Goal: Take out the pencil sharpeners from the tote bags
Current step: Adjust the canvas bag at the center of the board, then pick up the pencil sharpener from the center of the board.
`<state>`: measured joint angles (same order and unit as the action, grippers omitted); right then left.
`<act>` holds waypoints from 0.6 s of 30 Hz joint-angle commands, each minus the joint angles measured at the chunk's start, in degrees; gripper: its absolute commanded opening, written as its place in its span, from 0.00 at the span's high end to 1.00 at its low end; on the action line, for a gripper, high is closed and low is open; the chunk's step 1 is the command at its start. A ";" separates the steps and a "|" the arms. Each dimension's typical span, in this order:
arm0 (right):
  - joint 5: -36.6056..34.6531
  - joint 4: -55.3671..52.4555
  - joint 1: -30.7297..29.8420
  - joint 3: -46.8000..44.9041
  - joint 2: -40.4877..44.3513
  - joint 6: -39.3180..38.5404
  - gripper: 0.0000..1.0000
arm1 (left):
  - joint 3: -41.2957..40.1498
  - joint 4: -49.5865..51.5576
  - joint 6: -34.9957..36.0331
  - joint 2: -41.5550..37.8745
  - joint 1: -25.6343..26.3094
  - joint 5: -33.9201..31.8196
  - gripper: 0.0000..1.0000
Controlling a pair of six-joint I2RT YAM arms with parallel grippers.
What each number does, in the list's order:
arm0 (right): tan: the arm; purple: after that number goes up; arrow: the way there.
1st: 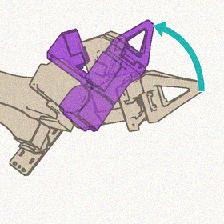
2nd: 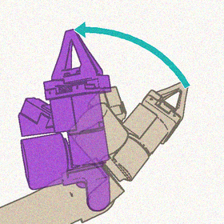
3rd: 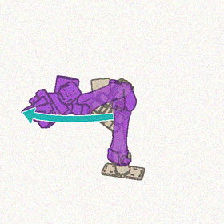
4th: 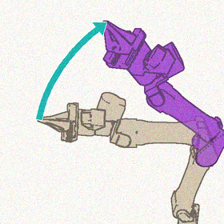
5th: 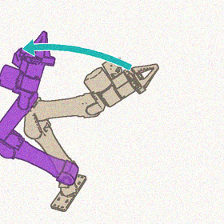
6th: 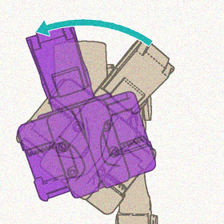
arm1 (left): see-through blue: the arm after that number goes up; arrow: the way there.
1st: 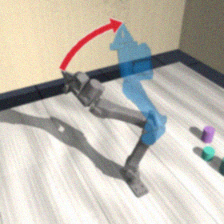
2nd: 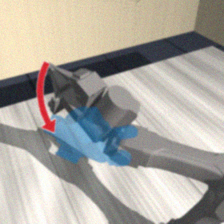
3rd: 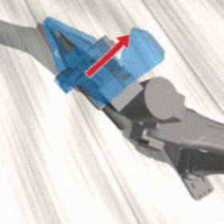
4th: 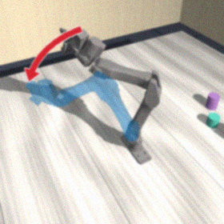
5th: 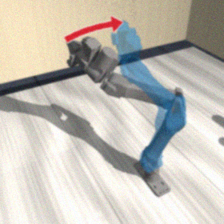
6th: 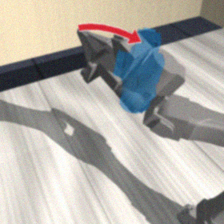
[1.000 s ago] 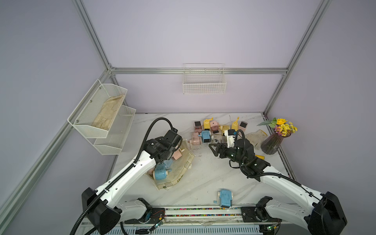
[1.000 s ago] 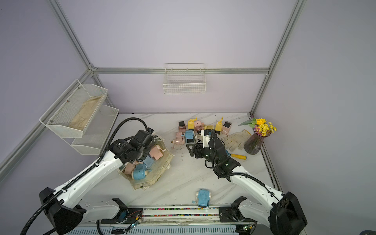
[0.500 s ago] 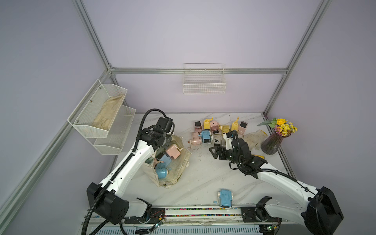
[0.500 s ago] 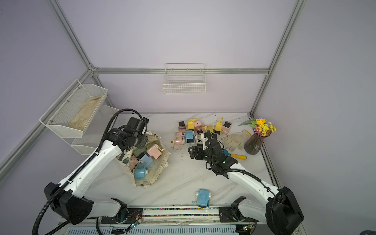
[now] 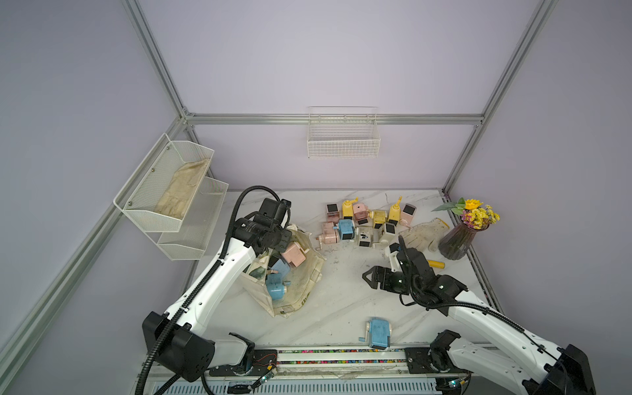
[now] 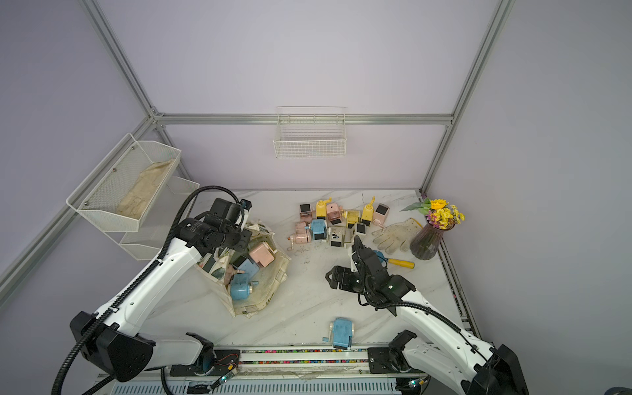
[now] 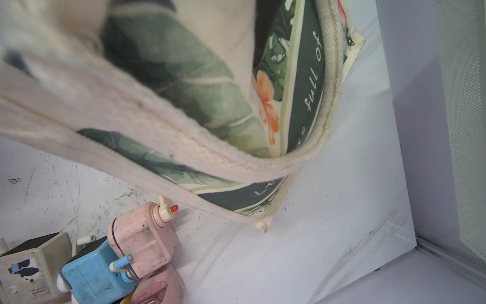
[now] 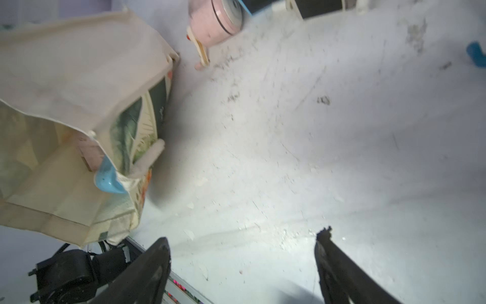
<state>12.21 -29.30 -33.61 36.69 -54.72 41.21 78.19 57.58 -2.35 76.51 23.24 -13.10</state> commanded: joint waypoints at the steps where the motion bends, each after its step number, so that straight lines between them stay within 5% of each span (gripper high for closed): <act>1: 4.20 -7.98 -1.12 -0.94 0.78 0.62 0.04 | -1.88 -5.46 -0.11 -2.42 -0.06 4.95 1.00; 18: 4.15 -24.82 -8.87 5.32 -3.81 5.89 0.03 | -2.34 -5.68 0.79 -3.10 -0.55 8.39 1.00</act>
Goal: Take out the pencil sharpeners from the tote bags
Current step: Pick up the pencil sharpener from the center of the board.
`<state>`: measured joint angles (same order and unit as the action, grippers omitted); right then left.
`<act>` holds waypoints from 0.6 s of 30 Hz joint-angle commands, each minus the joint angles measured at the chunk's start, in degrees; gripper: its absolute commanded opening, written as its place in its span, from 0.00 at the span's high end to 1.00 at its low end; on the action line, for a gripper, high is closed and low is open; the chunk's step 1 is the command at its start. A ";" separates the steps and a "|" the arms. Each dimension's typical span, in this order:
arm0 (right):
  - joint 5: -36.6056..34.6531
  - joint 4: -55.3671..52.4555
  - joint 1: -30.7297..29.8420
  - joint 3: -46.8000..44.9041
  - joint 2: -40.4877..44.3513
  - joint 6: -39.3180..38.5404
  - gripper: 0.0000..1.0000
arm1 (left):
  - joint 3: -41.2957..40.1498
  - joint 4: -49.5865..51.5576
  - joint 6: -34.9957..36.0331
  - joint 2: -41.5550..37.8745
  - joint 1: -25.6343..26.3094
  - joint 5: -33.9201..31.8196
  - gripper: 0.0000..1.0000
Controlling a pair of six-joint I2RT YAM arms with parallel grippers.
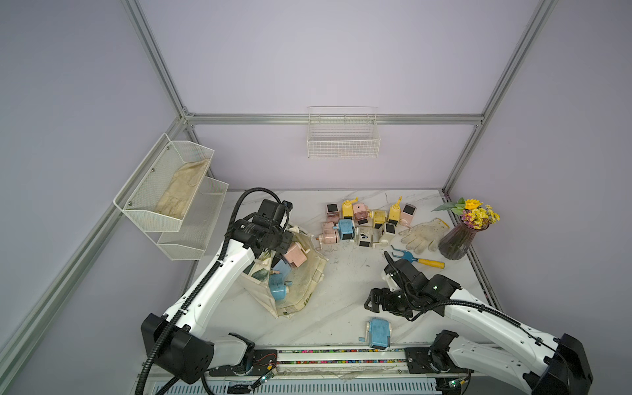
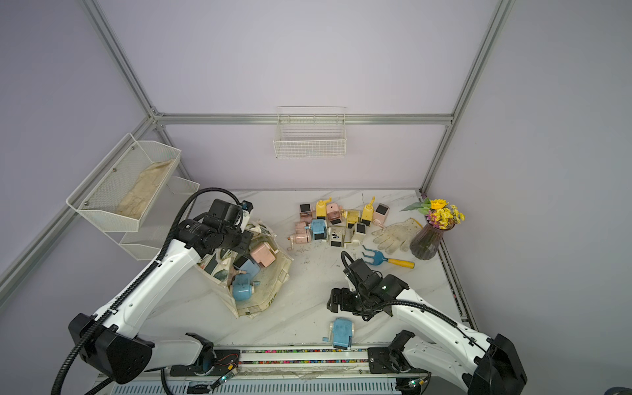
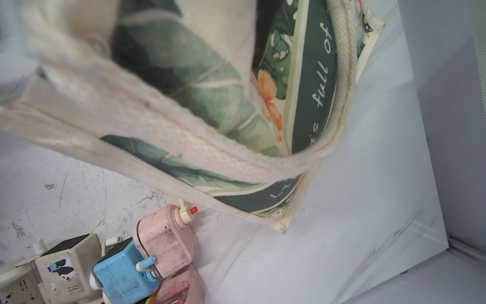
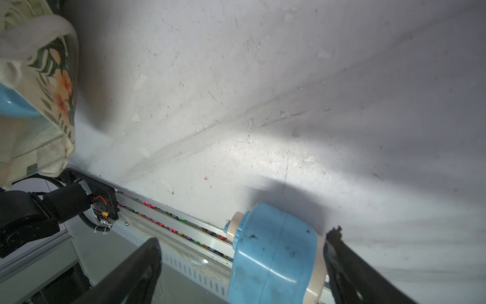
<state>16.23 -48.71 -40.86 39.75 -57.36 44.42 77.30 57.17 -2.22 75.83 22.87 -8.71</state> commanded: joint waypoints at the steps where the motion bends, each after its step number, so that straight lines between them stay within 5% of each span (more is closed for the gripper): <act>1: 0.72 -6.49 -1.87 2.60 -2.38 2.00 0.03 | -1.45 -5.31 0.73 -2.52 -0.20 4.26 1.00; 10: 3.06 -17.96 -3.80 10.64 -5.16 1.29 0.03 | -1.80 -5.33 1.00 -2.74 -0.30 4.74 1.00; 18: 7.18 -17.39 -10.09 6.31 -6.46 6.46 0.03 | -2.06 -5.38 1.08 -2.60 -0.46 5.11 1.00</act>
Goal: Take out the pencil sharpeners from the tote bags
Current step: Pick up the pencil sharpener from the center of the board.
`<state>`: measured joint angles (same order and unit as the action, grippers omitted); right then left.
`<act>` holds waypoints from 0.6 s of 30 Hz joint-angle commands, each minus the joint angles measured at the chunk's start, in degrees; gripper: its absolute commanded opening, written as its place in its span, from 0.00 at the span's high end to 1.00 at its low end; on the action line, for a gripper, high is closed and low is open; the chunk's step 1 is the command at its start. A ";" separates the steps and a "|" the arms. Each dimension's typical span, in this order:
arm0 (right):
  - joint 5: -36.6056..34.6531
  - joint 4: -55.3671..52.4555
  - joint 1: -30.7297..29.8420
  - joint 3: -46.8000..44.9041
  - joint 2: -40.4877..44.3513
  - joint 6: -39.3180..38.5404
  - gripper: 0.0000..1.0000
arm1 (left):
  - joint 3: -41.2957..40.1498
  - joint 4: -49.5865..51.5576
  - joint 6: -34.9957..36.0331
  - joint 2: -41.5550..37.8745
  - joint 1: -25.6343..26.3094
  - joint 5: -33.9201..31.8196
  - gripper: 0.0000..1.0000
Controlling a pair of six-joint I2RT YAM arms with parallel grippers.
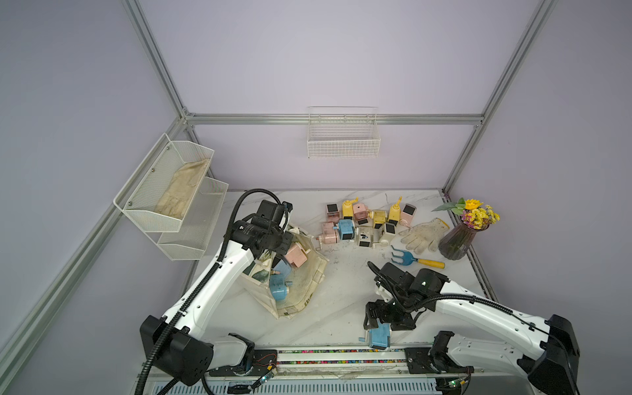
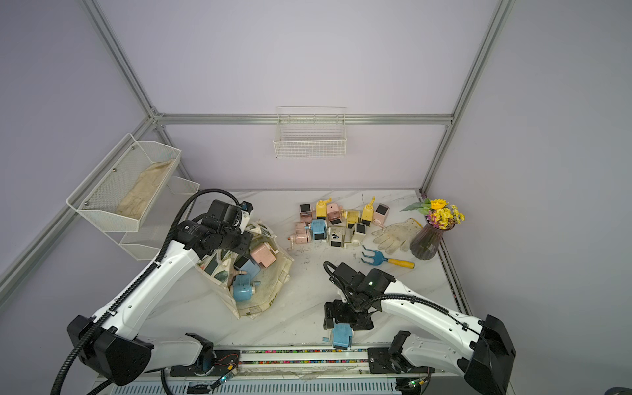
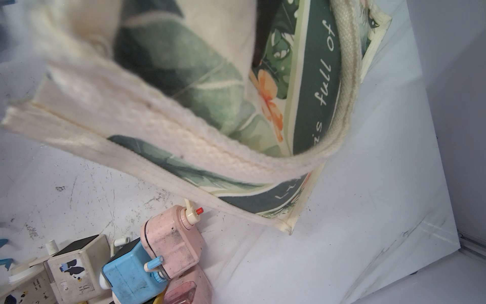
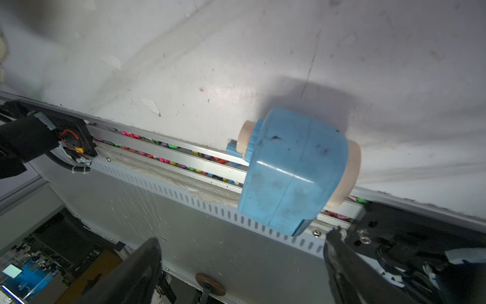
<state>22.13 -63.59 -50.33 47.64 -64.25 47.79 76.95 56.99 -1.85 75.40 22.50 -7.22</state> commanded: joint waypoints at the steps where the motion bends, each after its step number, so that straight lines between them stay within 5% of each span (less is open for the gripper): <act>1: 0.97 -2.55 -0.65 -2.34 0.94 3.63 0.03 | -1.76 -5.22 0.75 -2.18 -0.09 3.71 1.00; 9: 0.63 3.67 -0.81 -9.43 2.35 5.62 0.03 | -1.80 -5.17 0.62 -2.27 -0.09 3.97 1.00; 18: -2.57 21.33 -1.36 -13.02 -6.05 6.35 0.03 | -2.36 -5.58 0.62 -2.23 -0.09 3.79 1.00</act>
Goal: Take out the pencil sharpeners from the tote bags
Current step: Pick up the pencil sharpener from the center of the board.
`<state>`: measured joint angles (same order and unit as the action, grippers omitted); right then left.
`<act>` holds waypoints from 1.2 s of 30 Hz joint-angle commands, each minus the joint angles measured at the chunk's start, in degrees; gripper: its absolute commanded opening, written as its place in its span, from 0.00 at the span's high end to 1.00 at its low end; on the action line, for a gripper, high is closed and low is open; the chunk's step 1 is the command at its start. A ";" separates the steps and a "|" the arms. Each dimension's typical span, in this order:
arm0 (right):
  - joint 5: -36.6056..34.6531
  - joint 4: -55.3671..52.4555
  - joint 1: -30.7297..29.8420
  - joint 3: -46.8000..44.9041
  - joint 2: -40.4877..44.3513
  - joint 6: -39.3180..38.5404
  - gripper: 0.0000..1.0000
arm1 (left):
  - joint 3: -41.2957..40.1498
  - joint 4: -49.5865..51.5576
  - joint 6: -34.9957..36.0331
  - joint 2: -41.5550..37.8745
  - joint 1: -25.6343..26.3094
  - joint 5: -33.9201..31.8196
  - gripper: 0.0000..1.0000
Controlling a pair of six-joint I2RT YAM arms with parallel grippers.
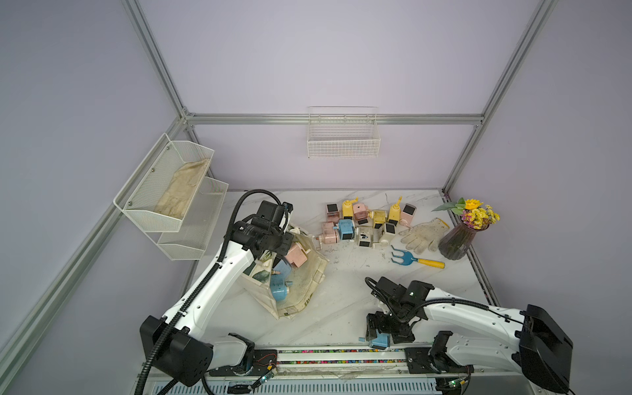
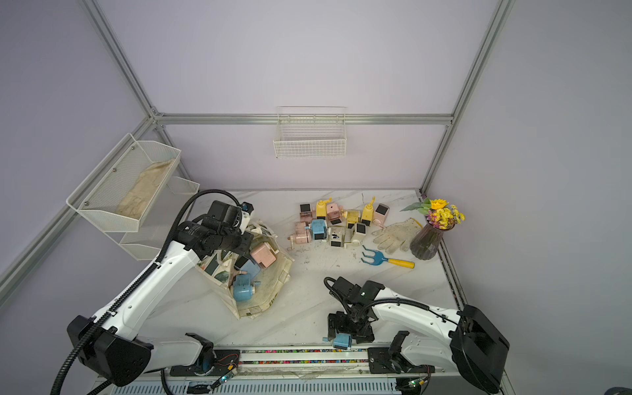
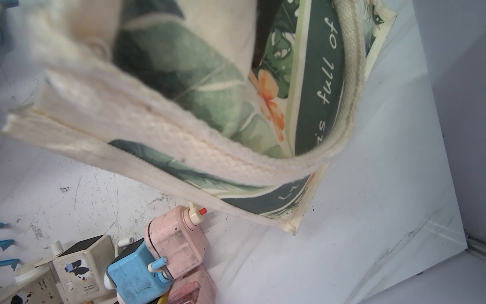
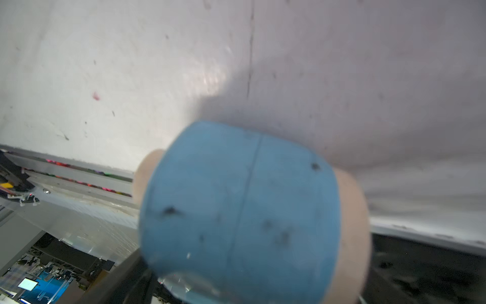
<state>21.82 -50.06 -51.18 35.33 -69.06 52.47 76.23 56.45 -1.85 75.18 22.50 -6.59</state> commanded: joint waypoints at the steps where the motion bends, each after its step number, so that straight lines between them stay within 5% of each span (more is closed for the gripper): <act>1: -2.63 9.54 -0.53 -1.40 -1.73 1.73 0.03 | -1.63 -5.03 0.66 -1.83 -0.09 3.33 1.00; 12: -6.33 13.08 -0.99 -1.65 0.45 2.38 0.44 | -1.87 -4.93 0.92 -1.69 -0.09 3.35 1.00; 19: -10.73 11.99 -0.95 6.31 -1.22 0.52 0.44 | -2.00 -5.03 0.98 -1.81 -0.09 3.10 1.00; 31: -46.79 17.39 1.39 25.68 -5.91 -1.66 0.44 | -2.30 -5.25 0.98 -2.58 -0.09 2.69 1.00; 36: -51.87 22.77 10.63 24.96 -2.76 -5.77 0.44 | -2.40 -5.25 1.11 -3.09 -0.09 2.43 1.00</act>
<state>-20.88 -31.73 -45.32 59.75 -74.04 49.25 75.20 55.77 -1.80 74.35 22.50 -6.17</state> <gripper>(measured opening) 0.673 0.048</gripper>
